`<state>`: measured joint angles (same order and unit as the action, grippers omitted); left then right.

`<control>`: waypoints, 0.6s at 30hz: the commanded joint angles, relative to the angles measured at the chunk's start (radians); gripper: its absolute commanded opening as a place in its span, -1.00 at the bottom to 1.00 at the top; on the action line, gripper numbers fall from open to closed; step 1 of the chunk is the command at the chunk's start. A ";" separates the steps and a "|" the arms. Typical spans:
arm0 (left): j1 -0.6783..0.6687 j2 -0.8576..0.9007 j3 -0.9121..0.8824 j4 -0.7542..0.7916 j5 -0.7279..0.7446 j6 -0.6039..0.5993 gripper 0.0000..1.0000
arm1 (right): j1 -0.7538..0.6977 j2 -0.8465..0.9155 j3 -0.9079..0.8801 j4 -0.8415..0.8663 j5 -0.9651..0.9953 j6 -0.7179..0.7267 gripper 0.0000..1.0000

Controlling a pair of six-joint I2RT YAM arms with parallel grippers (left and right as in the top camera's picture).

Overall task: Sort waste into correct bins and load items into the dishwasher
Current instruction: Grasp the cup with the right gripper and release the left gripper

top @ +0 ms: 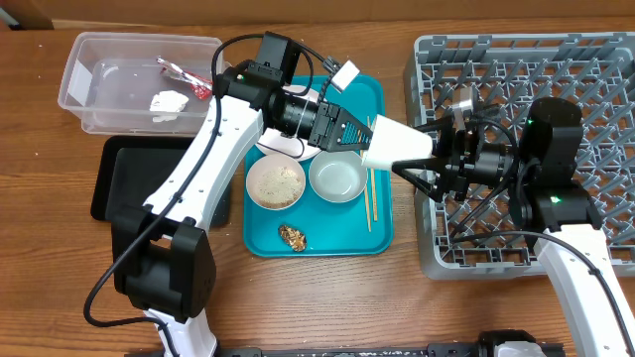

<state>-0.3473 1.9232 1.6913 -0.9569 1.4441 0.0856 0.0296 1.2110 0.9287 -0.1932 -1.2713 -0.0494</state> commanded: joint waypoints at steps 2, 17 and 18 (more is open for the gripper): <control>-0.007 0.009 0.010 0.002 -0.020 0.012 -0.92 | 0.010 -0.002 0.024 0.009 -0.040 0.000 0.40; 0.037 0.007 0.011 -0.034 -0.331 -0.016 -0.30 | 0.010 -0.002 0.024 -0.071 0.125 0.079 0.05; 0.048 0.006 0.012 -0.041 -0.366 -0.016 -0.31 | 0.010 -0.002 0.024 -0.089 0.156 0.080 0.03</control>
<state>-0.3428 1.9232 1.6913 -0.9840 1.2739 0.0807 0.0345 1.2114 0.9287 -0.2584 -1.2026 -0.0067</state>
